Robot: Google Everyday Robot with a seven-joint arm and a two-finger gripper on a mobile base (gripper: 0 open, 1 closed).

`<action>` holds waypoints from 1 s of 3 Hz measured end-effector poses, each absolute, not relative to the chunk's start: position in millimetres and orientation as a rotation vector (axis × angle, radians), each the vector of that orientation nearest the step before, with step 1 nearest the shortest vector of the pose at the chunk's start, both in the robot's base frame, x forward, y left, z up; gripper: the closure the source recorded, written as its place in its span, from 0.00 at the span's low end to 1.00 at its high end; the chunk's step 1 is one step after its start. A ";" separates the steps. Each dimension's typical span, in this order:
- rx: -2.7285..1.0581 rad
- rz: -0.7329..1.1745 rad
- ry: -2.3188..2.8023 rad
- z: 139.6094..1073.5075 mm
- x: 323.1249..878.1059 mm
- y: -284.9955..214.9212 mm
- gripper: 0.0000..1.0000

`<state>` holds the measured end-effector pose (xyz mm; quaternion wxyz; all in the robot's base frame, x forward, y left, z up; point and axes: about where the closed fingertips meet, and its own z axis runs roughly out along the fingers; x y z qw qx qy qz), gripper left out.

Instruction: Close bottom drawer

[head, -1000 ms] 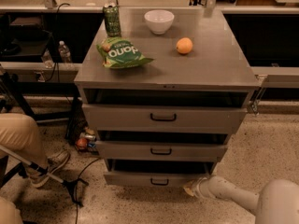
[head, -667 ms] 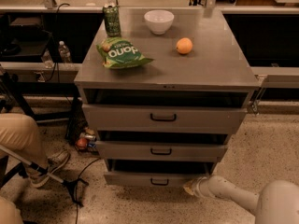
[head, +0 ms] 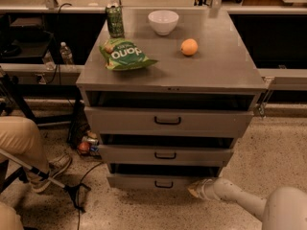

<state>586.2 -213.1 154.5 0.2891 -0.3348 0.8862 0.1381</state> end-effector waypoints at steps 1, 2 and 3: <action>-0.895 0.369 2.349 157.4 591.0 -213.2 1.00; -0.911 0.389 2.314 151.5 612.8 -204.8 1.00; -0.911 0.389 2.314 151.5 612.7 -204.9 1.00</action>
Offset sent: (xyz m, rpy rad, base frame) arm 0.0263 0.0003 0.0034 0.0094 -0.0402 0.0165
